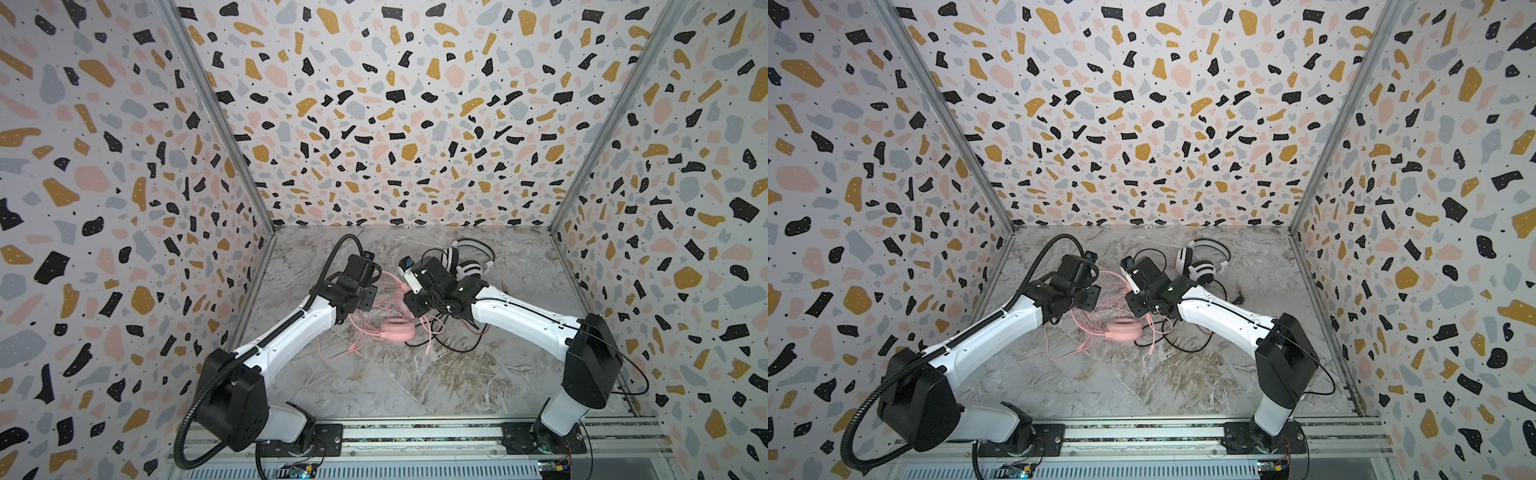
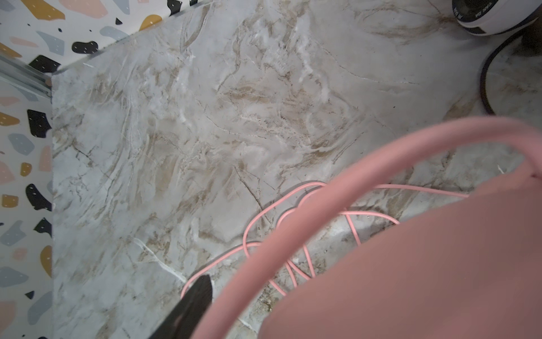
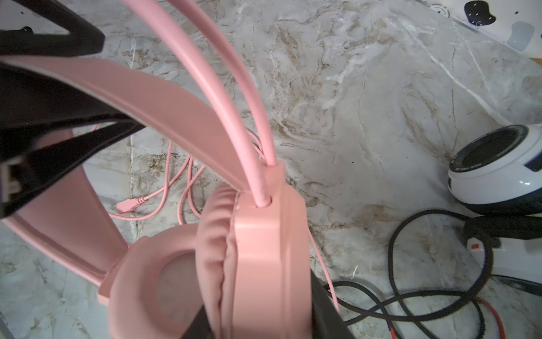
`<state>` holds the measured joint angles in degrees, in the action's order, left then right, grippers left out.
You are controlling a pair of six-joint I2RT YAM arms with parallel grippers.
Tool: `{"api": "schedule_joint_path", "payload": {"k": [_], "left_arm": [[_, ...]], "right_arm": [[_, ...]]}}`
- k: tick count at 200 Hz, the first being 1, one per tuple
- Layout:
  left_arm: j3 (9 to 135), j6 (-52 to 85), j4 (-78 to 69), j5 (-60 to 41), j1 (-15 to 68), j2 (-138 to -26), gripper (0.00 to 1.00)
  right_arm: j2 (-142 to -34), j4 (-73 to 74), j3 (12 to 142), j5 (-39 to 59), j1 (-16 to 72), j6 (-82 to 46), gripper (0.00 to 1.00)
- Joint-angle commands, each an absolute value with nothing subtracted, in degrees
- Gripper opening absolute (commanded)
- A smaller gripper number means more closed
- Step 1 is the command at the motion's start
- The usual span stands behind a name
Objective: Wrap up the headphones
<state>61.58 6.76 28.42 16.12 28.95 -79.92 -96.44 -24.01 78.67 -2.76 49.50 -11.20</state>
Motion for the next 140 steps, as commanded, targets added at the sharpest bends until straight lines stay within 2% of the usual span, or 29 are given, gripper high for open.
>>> {"api": "schedule_joint_path", "payload": {"k": [1,14,28,48,59,70,98,140], "left_arm": [[63.0,7.4,27.1,16.2,29.1,-78.1,0.35],[62.9,7.6,26.7,16.6,29.1,-77.7,0.24],[62.8,7.8,26.6,17.2,29.2,-77.5,0.19],[63.0,8.4,26.7,18.4,29.1,-77.7,0.0],[63.2,9.0,26.6,19.1,29.1,-77.6,0.0],[63.1,9.2,26.5,19.7,29.1,-77.3,0.0],[62.1,10.5,24.6,21.0,29.1,-75.7,0.0],[60.2,13.6,22.6,22.4,27.5,-72.8,0.0]], "right_arm": [[-93.5,-21.4,79.4,-1.2,49.5,-11.3,0.37],[-93.9,-21.6,79.5,-1.1,49.4,-11.4,0.37],[-93.8,-21.5,79.5,-0.7,49.4,-11.4,0.38],[-93.3,-20.6,79.1,0.2,49.4,-11.1,0.41],[-93.0,-20.2,78.4,1.4,49.4,-10.2,0.44],[-92.6,-20.3,77.6,2.0,48.9,-9.5,0.54],[-89.0,-17.8,73.9,4.4,46.3,-9.8,0.72],[-77.9,-7.5,64.3,9.3,41.2,-10.7,0.81]]}}
